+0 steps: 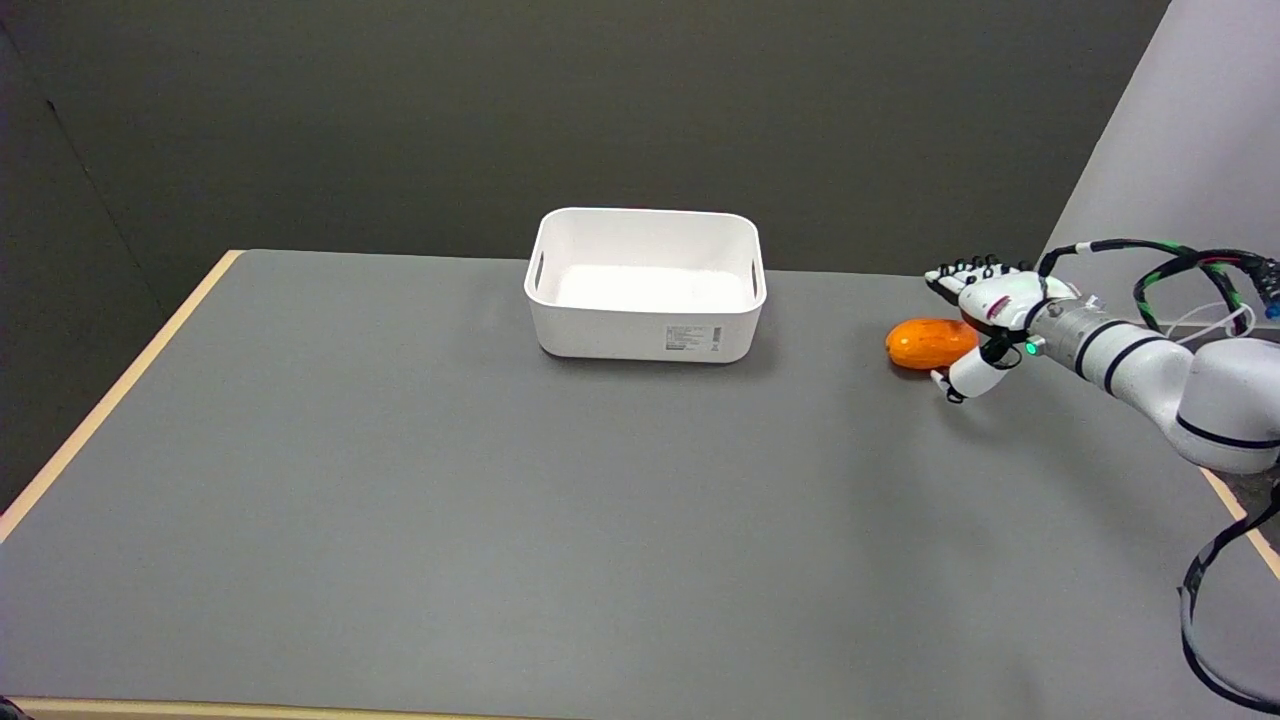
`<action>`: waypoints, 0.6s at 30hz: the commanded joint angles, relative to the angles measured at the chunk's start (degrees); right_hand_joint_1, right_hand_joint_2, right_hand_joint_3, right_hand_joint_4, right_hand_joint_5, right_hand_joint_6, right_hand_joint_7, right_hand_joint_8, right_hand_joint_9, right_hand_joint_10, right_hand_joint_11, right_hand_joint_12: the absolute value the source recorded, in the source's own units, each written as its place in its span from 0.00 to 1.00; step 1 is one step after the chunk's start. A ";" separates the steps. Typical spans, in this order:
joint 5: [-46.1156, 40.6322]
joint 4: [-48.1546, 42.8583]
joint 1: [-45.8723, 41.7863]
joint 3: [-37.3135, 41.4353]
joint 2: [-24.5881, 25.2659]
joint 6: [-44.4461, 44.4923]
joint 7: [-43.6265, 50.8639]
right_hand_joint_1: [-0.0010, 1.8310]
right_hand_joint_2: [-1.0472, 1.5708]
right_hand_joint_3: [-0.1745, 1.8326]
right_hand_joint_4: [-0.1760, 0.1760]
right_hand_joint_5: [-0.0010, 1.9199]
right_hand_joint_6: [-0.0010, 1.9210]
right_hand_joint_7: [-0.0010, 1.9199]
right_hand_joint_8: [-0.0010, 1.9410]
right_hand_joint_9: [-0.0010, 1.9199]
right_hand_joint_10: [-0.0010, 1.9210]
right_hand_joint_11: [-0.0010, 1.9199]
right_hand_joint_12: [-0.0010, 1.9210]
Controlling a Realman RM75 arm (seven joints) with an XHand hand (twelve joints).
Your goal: Pick up mango.
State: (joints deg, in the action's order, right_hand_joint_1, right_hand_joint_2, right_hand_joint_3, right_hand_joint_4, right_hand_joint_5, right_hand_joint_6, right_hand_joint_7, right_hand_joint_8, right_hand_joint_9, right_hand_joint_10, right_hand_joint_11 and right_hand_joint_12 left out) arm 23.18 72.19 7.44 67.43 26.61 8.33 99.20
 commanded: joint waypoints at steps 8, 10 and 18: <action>-0.27 -20.42 20.08 -17.24 7.86 -12.99 0.66 0.38 0.63 0.57 0.34 0.00 0.01 0.00 0.00 0.00 0.03 0.00 0.13; -0.06 -20.42 20.08 -17.23 7.92 -13.06 0.66 0.37 0.64 0.57 0.35 0.00 0.00 0.00 0.00 0.00 0.06 0.00 0.14; 1.86 -19.97 20.04 -16.70 7.66 -12.87 0.66 0.51 0.73 0.57 0.42 0.05 0.37 0.15 0.31 0.16 0.40 0.05 0.54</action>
State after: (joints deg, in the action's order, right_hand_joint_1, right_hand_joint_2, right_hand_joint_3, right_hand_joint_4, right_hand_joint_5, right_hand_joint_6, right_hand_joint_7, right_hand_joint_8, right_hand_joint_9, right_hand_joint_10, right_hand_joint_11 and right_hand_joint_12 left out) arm 22.38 61.84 18.06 58.44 30.20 1.49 99.60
